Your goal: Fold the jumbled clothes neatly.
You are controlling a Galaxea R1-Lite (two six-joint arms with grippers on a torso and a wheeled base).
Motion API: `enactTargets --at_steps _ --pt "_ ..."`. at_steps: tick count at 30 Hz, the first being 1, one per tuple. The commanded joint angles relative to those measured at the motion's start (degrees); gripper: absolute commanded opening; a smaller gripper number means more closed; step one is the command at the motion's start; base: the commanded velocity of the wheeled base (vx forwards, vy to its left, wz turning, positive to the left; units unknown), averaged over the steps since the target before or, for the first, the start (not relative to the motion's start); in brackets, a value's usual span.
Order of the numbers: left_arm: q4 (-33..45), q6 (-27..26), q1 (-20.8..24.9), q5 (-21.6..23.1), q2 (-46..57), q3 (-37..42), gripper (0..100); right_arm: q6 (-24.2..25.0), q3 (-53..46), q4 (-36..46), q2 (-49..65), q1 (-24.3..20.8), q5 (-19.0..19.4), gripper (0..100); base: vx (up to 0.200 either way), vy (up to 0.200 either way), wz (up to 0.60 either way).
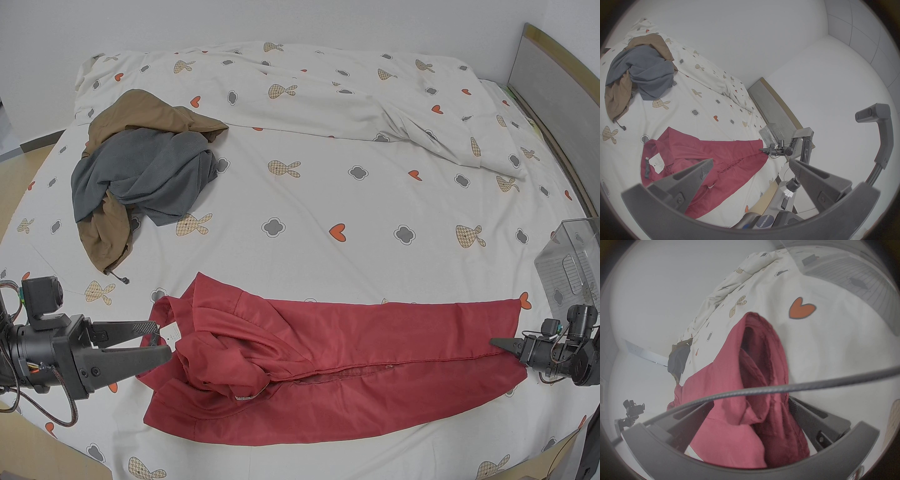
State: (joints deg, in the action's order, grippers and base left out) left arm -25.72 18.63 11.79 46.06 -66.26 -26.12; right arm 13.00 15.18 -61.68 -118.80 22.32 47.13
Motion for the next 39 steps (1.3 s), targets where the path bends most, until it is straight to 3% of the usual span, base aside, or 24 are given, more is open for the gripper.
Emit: enactTargets --at_steps 1,6,13,28,39 --pt "-0.03 0.01 -0.01 0.00 -0.10 0.02 100 2.12 1.43 0.25 -1.70 -2.46 0.07 100 0.000 0.000 0.00" --pt "-0.03 0.01 -0.01 0.00 -0.10 0.02 100 7.31 3.02 0.25 1.29 -1.75 0.33 100 0.000 0.000 0.00" --pt "-0.03 0.01 -0.01 0.00 -0.01 0.02 100 12.23 5.74 0.25 3.66 0.27 3.58 100 0.000 0.000 0.00" --pt "-0.03 0.09 -0.01 0.00 0.16 0.11 100 13.99 6.09 0.42 3.13 -0.35 3.58 100 0.000 0.000 0.00" --pt "-0.03 0.01 0.25 0.09 -0.10 0.28 100 14.08 7.32 0.78 3.48 2.64 3.50 100 0.000 0.000 0.00"
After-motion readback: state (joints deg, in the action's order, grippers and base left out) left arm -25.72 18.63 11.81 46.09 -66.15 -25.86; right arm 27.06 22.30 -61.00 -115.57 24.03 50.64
